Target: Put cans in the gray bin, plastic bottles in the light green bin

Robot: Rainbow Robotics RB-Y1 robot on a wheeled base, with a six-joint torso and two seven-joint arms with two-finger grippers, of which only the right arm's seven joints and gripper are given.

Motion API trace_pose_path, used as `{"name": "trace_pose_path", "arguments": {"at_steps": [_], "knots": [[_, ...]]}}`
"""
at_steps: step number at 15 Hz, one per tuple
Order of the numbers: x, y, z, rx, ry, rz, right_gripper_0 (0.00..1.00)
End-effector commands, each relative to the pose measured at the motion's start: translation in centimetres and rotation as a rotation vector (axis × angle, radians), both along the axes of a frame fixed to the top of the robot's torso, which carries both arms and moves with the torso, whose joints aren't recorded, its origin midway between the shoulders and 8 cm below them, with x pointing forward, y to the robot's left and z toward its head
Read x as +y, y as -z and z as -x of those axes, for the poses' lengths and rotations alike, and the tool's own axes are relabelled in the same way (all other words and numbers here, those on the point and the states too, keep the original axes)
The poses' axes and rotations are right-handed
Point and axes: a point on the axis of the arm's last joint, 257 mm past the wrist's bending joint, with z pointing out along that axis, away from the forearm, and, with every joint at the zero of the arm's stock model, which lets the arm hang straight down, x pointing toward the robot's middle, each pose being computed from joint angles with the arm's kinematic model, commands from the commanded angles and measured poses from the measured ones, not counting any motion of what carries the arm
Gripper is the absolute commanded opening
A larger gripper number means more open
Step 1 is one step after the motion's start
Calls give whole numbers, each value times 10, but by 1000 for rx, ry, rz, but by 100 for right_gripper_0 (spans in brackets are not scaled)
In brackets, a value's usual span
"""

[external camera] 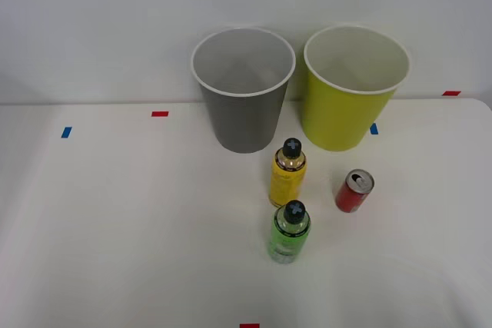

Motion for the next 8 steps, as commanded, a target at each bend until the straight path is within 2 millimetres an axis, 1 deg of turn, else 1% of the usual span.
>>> {"name": "trace_pose_path", "arguments": {"at_steps": [1,6,8], "knots": [[13,7,8,-3,-26,-28,100],[26,16,24,-1,-57,-97,100],[26,12,31,-14,-77,-99,100]]}}
